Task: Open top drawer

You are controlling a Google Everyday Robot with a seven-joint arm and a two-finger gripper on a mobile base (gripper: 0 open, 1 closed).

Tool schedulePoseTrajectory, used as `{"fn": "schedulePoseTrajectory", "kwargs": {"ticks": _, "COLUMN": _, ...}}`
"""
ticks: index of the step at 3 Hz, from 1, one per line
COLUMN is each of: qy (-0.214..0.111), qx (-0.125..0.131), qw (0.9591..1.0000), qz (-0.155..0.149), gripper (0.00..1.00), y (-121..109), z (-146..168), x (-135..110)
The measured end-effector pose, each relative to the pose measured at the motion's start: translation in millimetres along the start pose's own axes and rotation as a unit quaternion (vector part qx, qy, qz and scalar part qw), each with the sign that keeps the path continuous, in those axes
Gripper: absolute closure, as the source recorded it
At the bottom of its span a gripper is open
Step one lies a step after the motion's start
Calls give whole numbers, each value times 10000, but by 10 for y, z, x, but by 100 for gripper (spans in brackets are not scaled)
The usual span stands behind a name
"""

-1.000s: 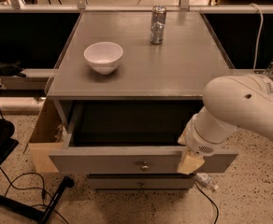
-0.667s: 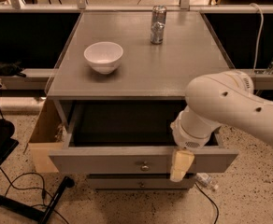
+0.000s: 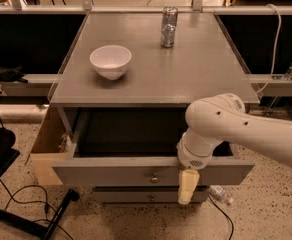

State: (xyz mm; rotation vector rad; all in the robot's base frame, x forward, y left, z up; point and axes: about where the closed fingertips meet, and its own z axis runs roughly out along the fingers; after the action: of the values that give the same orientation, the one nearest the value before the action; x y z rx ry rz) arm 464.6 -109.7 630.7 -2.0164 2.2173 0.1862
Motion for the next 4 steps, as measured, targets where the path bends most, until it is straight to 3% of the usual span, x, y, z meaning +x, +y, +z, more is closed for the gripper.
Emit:
{"fn": "schedulePoseTrajectory", "kwargs": {"ticks": 1, "qy": -19, "qx": -31, "qw": 10000, "qz": 4, "gripper": 0, "y": -90, "z": 15, "x": 0}}
{"fn": "schedulePoseTrajectory", "kwargs": {"ticks": 2, "qy": -14, "qx": -225, "qw": 9997, "qz": -6, "gripper": 16, "y": 95, "z": 90, "x": 12}}
{"fn": "schedulePoseTrajectory", "kwargs": {"ticks": 3, "qy": 73, "qx": -438, "qw": 9990, "qz": -42, "gripper": 39, "y": 332, "z": 80, "x": 78}}
{"fn": "schedulePoseTrajectory", "kwargs": {"ticks": 4, "qy": 73, "qx": -438, "qw": 9990, "qz": -42, "gripper": 63, "y": 306, "z": 24, "x": 70}}
